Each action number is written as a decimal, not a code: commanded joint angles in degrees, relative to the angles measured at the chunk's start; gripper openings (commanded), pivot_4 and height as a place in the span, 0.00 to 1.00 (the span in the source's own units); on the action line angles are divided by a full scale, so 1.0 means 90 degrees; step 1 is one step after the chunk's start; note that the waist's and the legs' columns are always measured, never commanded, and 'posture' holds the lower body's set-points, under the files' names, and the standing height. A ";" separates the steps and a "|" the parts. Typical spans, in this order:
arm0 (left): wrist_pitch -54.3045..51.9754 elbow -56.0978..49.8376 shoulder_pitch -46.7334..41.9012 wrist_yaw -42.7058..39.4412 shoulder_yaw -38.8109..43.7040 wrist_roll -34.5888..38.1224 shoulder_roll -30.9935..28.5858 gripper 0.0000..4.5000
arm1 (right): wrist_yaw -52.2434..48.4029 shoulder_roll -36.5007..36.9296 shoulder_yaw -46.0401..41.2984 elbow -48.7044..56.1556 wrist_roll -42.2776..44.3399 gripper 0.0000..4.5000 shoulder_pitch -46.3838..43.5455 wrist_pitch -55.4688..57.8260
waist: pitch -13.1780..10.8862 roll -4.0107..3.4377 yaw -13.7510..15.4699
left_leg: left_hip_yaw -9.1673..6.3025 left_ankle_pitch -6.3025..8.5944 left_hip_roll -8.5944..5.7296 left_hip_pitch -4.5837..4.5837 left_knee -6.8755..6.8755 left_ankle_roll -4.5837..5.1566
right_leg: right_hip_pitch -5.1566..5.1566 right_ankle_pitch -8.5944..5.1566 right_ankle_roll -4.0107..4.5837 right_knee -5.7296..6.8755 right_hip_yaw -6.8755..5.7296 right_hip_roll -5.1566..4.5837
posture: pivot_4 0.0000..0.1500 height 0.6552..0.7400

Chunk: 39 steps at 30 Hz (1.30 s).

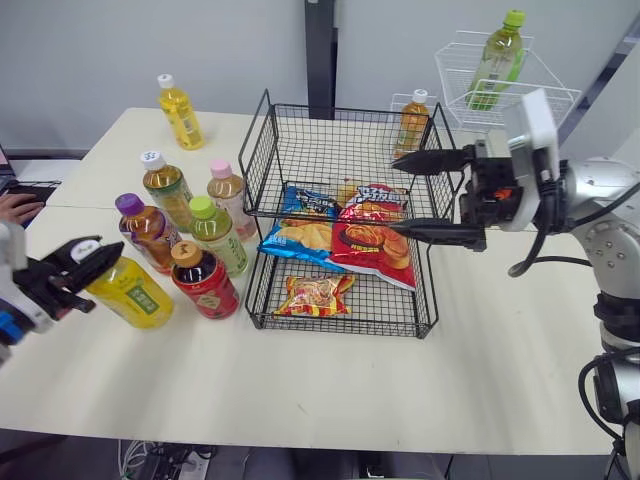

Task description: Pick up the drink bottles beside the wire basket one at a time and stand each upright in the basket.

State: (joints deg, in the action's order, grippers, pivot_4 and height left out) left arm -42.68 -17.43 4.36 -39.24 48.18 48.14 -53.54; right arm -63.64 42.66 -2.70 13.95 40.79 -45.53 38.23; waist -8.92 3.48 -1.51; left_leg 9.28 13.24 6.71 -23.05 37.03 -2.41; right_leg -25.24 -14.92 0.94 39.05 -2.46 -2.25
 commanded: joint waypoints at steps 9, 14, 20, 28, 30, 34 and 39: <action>-0.0498 0.1937 -0.3836 -0.0722 -0.1089 0.1152 -0.2614 0.31 | 0.0559 0.0374 -0.0791 0.0702 0.0320 1.00 0.0501 0.0282 | -0.0009 -0.0004 0.0017 | 0.0006 -0.0001 -0.0003 0.0002 -0.0005 -0.0002 | 0.0002 -0.0005 -0.0001 -0.0001 -0.0009 0.0004 | 1.00 0.70; -0.0377 0.3190 -0.7281 -0.1198 -0.3426 0.0411 -0.1999 0.31 | 0.0972 0.0494 -0.1119 0.1232 0.0445 1.00 0.1007 0.0445 | -0.0011 0.0000 0.0144 | 0.0019 0.0000 -0.0009 -0.0005 -0.0002 -0.0006 | 0.0002 -0.0004 -0.0002 -0.0003 -0.0009 0.0009 | 1.00 0.70; 0.0079 0.5161 -1.0078 -0.2243 -0.4971 -0.1022 -0.0584 0.31 | 0.1640 0.0561 -0.1593 0.1832 0.0719 1.00 0.1527 0.0653 | -0.0012 0.0000 0.0188 | 0.0005 0.0000 -0.0015 -0.0026 0.0013 -0.0006 | -0.0004 -0.0006 -0.0006 0.0000 -0.0018 0.0013 | 1.00 0.70; 0.1291 0.7561 -1.1788 -0.3158 -0.5537 -0.2347 0.1460 0.31 | 0.2687 0.0564 -0.2245 0.2544 0.1146 1.00 0.2159 0.0905 | -0.0019 -0.0006 0.0155 | -0.0024 0.0001 -0.0015 -0.0072 0.0060 -0.0005 | -0.0013 -0.0016 -0.0023 0.0002 -0.0037 0.0012 | 1.00 0.70; 0.1614 0.7998 -1.1987 -0.3221 -0.5497 -0.2568 0.1914 0.31 | 0.3001 0.0517 -0.2344 0.2716 0.1238 1.00 0.2280 0.0946 | -0.0026 -0.0015 0.0152 | -0.0045 0.0004 -0.0013 -0.0094 0.0088 -0.0005 | -0.0015 -0.0017 -0.0025 0.0005 -0.0051 0.0012 | 1.00 0.70; 0.2246 0.8733 -1.2241 -0.3128 -0.5350 -0.2877 0.2842 0.31 | 0.3520 0.0490 -0.2552 0.3161 0.1151 1.00 0.2800 0.0881 | -0.0027 -0.0013 0.0155 | -0.0064 0.0006 -0.0017 -0.0103 0.0096 -0.0002 | -0.0010 -0.0016 -0.0030 0.0005 -0.0059 0.0011 | 1.00 0.70; 0.3016 0.9435 -1.2273 -0.2612 -0.5209 -0.3302 0.3607 0.31 | 0.4339 0.0212 -0.2316 0.3640 0.0967 1.00 0.2972 0.0739 | -0.0030 -0.0017 0.0131 | -0.0083 0.0005 -0.0021 -0.0106 0.0098 -0.0002 | -0.0007 -0.0019 -0.0035 0.0007 -0.0065 0.0010 | 1.00 0.70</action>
State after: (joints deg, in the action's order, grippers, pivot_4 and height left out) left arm -18.60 67.73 -102.59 -64.76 -1.22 18.64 -20.83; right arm -26.94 44.72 -23.30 44.22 50.17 -18.46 46.33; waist -9.19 3.33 -0.33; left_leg 8.42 13.29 6.50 -24.00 37.91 -2.42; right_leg -25.30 -15.09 0.62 39.13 -3.07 -2.15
